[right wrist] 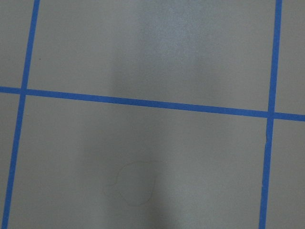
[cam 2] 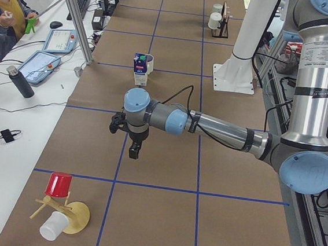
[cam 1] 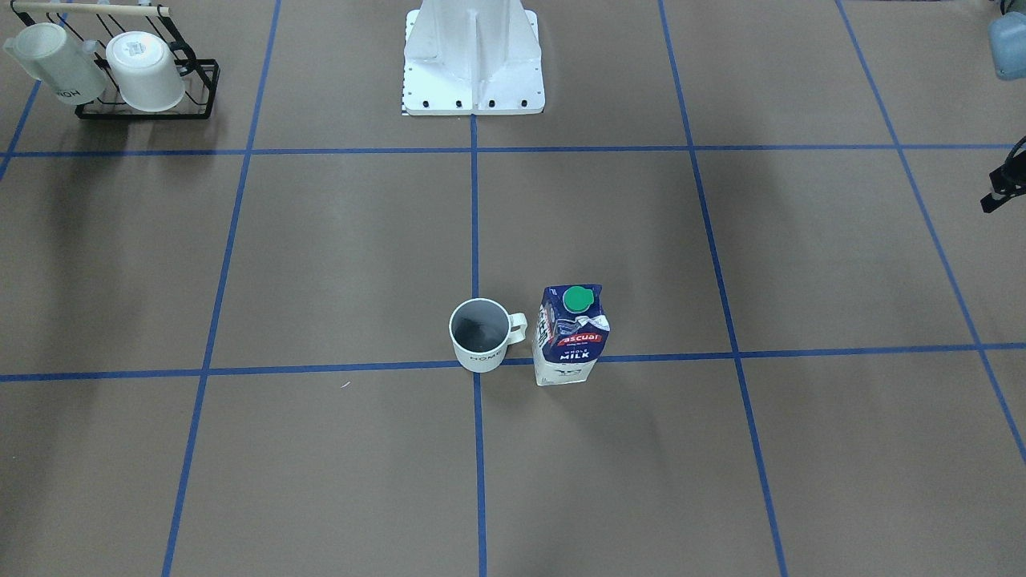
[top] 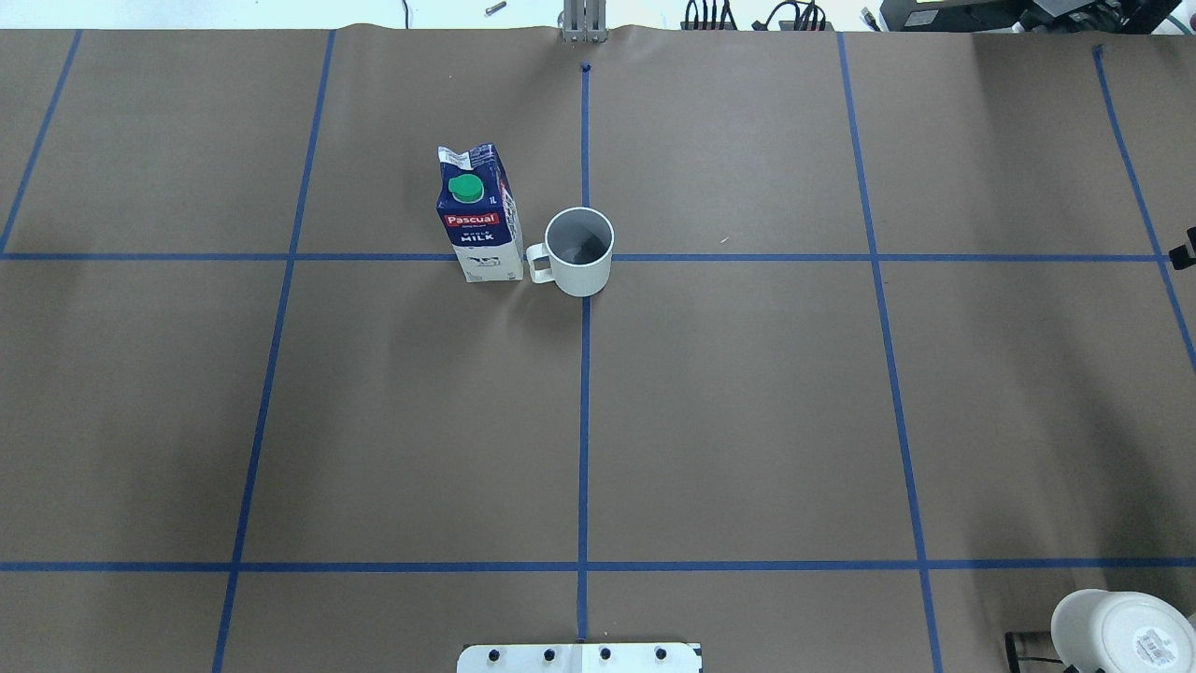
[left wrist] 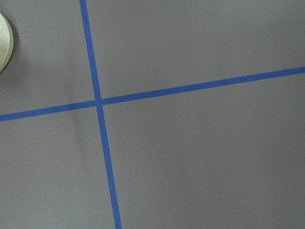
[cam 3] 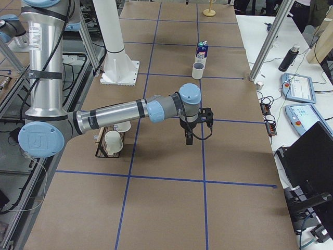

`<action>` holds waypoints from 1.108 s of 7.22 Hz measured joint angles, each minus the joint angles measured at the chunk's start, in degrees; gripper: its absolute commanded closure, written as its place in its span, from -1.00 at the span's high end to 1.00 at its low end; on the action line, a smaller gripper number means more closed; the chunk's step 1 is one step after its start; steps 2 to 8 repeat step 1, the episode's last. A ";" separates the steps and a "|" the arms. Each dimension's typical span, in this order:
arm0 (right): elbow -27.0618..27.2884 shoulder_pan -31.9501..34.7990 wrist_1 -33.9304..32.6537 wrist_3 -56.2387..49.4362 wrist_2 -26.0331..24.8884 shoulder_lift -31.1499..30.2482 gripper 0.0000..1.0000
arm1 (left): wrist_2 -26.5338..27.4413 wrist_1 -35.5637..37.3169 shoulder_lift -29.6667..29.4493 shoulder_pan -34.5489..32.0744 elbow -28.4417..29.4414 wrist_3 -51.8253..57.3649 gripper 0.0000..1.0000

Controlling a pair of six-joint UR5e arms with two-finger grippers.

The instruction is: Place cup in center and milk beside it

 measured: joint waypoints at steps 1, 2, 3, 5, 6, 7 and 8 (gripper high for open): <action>-0.04 0.00 0.01 0.00 -0.04 0.04 1.00 | 0.00 0.02 0.01 -0.03 -0.38 -0.04 0.97; -0.04 0.00 0.01 0.00 -0.04 0.04 1.00 | 0.00 0.02 0.01 -0.03 -0.38 -0.04 0.97; -0.04 0.00 0.01 0.00 -0.04 0.04 1.00 | 0.00 0.02 0.01 -0.03 -0.38 -0.04 0.97; -0.04 0.00 0.01 0.00 -0.04 0.04 1.00 | 0.00 0.02 0.01 -0.03 -0.38 -0.04 0.97; -0.04 0.00 0.01 0.00 -0.04 0.04 1.00 | 0.00 0.02 0.01 -0.03 -0.38 -0.04 0.97; -0.04 0.00 0.01 0.00 -0.04 0.04 1.00 | 0.00 0.02 0.01 -0.03 -0.38 -0.04 0.97; -0.04 0.00 0.01 0.00 -0.04 0.04 1.00 | 0.00 0.02 0.01 -0.03 -0.38 -0.04 0.97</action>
